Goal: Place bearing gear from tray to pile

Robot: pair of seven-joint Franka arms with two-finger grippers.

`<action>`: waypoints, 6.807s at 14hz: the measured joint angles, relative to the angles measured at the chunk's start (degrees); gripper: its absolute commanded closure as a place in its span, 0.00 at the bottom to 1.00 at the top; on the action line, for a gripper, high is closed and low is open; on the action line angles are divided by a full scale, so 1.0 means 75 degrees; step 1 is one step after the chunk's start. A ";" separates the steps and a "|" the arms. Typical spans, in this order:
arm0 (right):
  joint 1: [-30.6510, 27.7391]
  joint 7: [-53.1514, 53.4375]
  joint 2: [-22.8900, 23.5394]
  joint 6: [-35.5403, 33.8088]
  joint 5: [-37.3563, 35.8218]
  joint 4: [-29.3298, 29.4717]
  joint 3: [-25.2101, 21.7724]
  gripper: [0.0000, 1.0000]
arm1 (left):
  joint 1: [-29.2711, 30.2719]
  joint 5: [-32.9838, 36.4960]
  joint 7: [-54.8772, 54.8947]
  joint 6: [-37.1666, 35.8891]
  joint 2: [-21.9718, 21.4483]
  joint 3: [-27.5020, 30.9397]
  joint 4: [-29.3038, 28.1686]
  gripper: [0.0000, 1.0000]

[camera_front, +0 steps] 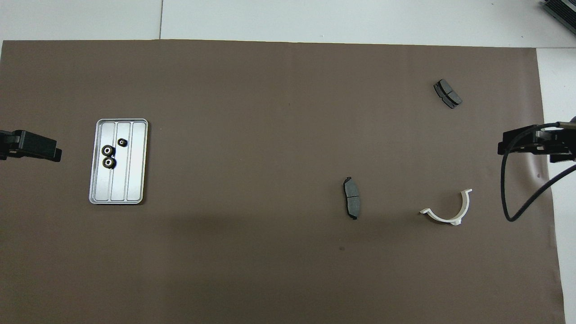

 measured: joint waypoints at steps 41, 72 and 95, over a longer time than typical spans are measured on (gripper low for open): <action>0.0000 0.0000 0.0000 0.0000 0.0000 0.0000 0.0000 0.00 | 0.0286 -0.0002 0.0226 0.7774 0.2806 -0.0104 -0.3398 1.00; 0.0756 -0.0001 0.0543 0.2321 0.0307 -0.1361 0.0041 0.00 | -0.4723 0.0735 -0.6067 0.7452 0.2756 -0.0037 -0.2751 0.13; 0.5129 0.3428 0.4054 0.6342 0.0048 -0.1462 0.0085 0.01 | 0.0655 0.0478 -0.0875 0.7392 0.2265 0.0024 -0.3780 0.32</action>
